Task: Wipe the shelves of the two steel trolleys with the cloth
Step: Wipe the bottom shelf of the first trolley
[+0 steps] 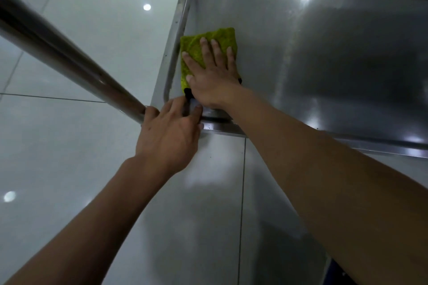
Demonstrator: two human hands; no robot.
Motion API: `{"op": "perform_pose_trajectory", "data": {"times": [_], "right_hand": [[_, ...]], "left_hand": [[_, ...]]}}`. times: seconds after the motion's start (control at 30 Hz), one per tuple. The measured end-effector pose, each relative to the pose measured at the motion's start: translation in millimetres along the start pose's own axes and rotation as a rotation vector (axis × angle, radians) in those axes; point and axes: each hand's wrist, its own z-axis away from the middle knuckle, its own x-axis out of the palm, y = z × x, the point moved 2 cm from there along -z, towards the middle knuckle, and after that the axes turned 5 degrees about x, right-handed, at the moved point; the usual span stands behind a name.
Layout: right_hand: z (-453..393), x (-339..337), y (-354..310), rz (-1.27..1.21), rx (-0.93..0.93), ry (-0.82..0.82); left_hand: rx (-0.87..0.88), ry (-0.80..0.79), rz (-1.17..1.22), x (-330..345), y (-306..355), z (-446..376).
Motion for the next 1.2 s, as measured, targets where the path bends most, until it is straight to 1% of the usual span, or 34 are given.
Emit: {"op": "perform_pose_trajectory", "data": {"times": [0.13,0.27,0.37,0.53,0.63,0.73,0.87,0.93,1.03,1.13,1.2], "right_hand": [[5,1,3,-0.023,-0.011,0.041],[19,-1,38,-0.008,0.032,0.093],[43,-5,89,-0.019,0.109,0.151],[89,-12,176,-0.006,0.274,0.238],[117,-16,228,0.053,0.366,0.276],[147,-20,287,0.154,0.448,0.28],[173,-34,352,0.085,0.601,0.26],[175,-36,365,0.091,0.632,0.26],[170,-34,363,0.084,0.652,0.259],[160,-34,352,0.08,0.642,0.286],[148,-33,341,0.086,0.617,0.295]], "left_hand": [[0.017,-0.001,-0.006,2,-1,1],[0.004,-0.033,-0.007,-7,2,-9],[0.028,-0.064,0.016,-21,13,-29],[0.179,-0.118,0.052,-36,59,-65],[0.242,-0.161,0.005,-35,82,-75],[0.281,-0.165,0.006,-33,88,-77],[0.311,-0.142,-0.037,-33,82,-70],[0.296,-0.11,0.005,-33,81,-66],[0.285,-0.082,0.042,-33,76,-66],[0.16,-0.028,0.1,-36,52,-68],[0.096,-0.022,0.108,-36,37,-65]]}}
